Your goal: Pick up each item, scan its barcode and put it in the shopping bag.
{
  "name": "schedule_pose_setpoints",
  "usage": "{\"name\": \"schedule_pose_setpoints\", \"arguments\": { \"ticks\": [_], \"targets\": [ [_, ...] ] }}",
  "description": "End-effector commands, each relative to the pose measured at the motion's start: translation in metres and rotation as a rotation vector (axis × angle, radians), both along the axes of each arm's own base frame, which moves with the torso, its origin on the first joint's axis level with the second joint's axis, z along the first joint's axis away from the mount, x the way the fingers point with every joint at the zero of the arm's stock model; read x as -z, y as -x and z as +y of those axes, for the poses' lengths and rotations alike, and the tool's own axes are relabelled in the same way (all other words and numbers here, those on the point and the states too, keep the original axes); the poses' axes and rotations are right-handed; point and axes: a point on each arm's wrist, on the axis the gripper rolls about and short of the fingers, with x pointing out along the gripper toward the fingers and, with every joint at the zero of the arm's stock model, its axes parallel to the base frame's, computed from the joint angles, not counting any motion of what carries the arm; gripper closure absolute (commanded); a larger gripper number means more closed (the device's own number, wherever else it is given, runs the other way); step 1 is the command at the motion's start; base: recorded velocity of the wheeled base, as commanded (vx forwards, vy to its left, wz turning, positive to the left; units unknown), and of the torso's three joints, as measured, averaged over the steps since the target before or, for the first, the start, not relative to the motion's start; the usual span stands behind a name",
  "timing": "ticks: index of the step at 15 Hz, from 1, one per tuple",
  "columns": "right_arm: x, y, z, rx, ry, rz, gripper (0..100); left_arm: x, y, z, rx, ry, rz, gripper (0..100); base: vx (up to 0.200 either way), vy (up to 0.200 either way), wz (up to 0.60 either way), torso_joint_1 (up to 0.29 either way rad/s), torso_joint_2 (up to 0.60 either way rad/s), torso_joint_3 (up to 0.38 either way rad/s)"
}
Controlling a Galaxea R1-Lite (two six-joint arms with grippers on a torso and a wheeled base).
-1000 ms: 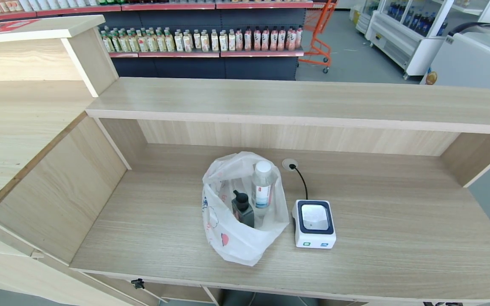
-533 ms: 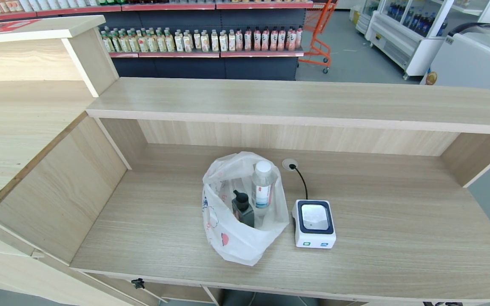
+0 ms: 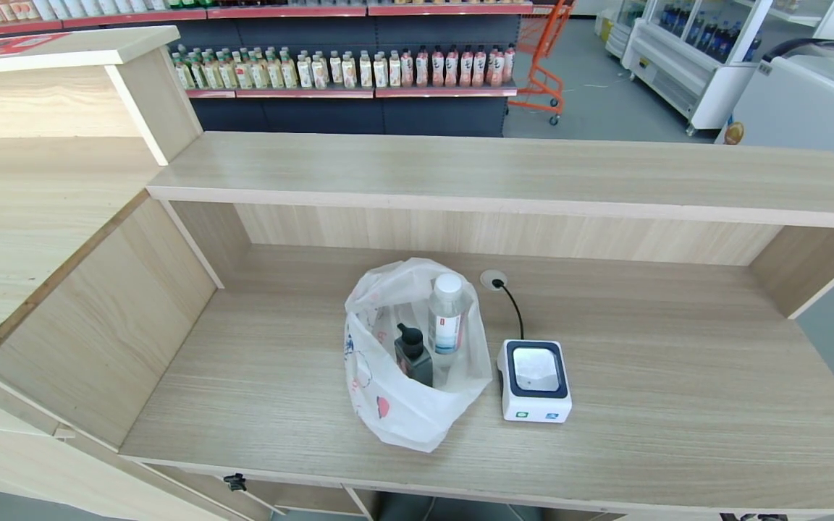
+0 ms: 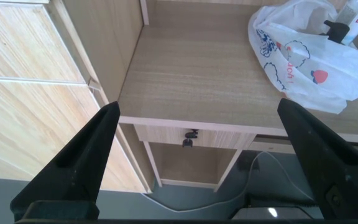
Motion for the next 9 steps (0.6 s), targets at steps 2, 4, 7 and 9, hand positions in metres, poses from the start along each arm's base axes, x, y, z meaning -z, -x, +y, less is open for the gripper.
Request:
{"name": "schedule_pose_setpoints", "arguments": {
  "ticks": [2, 4, 7, 9],
  "targets": [
    [-0.0001, -0.0003, 0.0000, 0.000, -0.002, 0.005, 100, 0.0000, 0.0000, 0.0000, 0.000, 0.000, 0.000, 0, 0.000, 0.000, 0.00, 0.000, 0.00, 0.000],
    [0.0001, -0.0003, 0.0000, 0.000, -0.002, 0.006, 100, 0.0000, 0.0000, 0.0000, 0.000, 0.000, 0.000, 0, 0.000, 0.000, 0.00, 0.000, 0.00, 0.000],
    [0.0001, -0.0003, 0.0000, 0.000, -0.002, 0.006, 100, -0.0001, 0.0000, 0.0000, -0.002, 0.013, -0.002, 0, 0.000, 0.000, 0.00, 0.000, 0.00, 0.000],
    [0.0001, -0.0003, 0.0000, 0.000, 0.001, 0.007, 100, 0.0000, 0.0000, 0.0000, 0.000, 0.009, 0.000, 0, 0.000, -0.100, 0.00, -0.001, 0.00, 0.006]
  ]
}}
